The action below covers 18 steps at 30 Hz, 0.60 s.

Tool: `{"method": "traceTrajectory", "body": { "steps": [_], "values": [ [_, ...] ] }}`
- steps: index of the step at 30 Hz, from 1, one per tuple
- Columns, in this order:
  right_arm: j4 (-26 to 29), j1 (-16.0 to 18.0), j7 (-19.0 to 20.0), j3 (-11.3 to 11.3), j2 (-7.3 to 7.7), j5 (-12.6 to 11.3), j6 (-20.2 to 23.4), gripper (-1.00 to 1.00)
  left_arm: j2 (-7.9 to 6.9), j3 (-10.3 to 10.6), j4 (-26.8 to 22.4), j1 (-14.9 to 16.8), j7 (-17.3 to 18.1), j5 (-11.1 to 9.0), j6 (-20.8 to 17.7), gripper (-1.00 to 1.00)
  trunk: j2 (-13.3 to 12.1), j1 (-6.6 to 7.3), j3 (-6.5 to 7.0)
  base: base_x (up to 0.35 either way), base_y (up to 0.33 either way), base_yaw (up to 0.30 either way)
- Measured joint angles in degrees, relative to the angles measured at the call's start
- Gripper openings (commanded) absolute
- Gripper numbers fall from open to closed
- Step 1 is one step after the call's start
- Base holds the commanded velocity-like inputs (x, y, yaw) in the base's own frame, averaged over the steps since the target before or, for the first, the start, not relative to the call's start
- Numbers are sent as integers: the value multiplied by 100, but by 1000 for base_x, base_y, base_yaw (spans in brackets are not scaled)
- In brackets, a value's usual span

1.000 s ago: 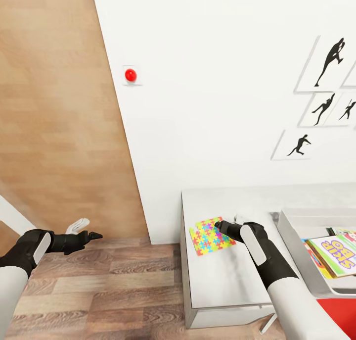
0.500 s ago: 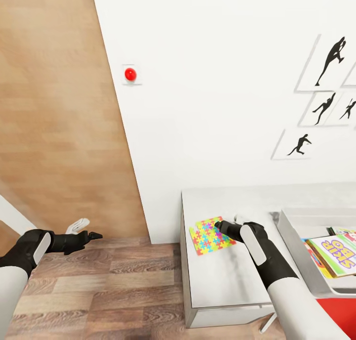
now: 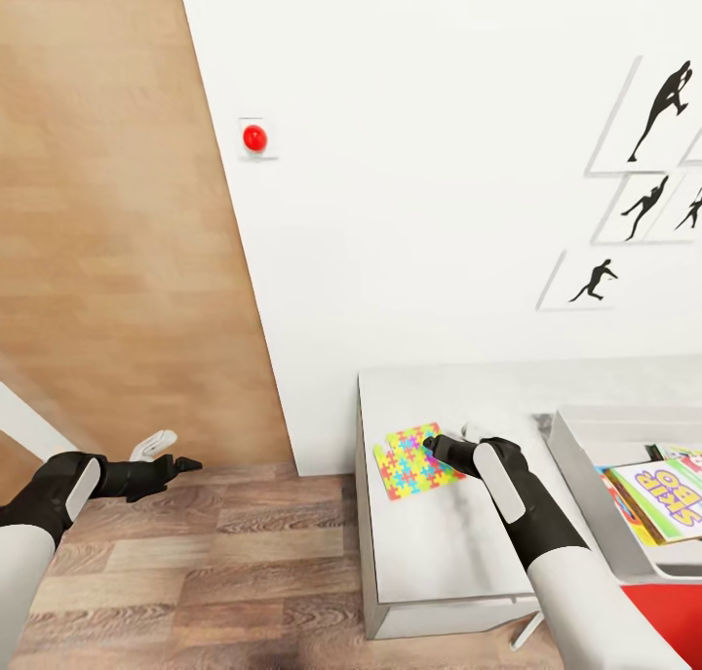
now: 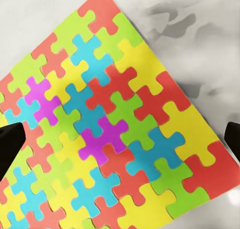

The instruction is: Put all the toys in the child's room - the three board games (two on the bed and one on the table), the two jigsaw puzzles on the table, and the tennis ball on the table - inside the toy box on the table in the child's room.

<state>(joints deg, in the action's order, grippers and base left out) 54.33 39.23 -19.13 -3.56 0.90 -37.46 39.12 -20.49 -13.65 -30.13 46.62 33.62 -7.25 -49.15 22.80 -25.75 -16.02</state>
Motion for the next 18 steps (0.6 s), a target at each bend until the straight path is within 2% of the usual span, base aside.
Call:
{"method": "traceTrajectory", "body": {
  "steps": [18],
  "values": [
    [0, 0, 2, 0, 7, 0, 0, 100, 0, 0, 0, 0, 0, -7, 0, 100, 0, 0, -164, 0, 0, 0]
  ]
}}
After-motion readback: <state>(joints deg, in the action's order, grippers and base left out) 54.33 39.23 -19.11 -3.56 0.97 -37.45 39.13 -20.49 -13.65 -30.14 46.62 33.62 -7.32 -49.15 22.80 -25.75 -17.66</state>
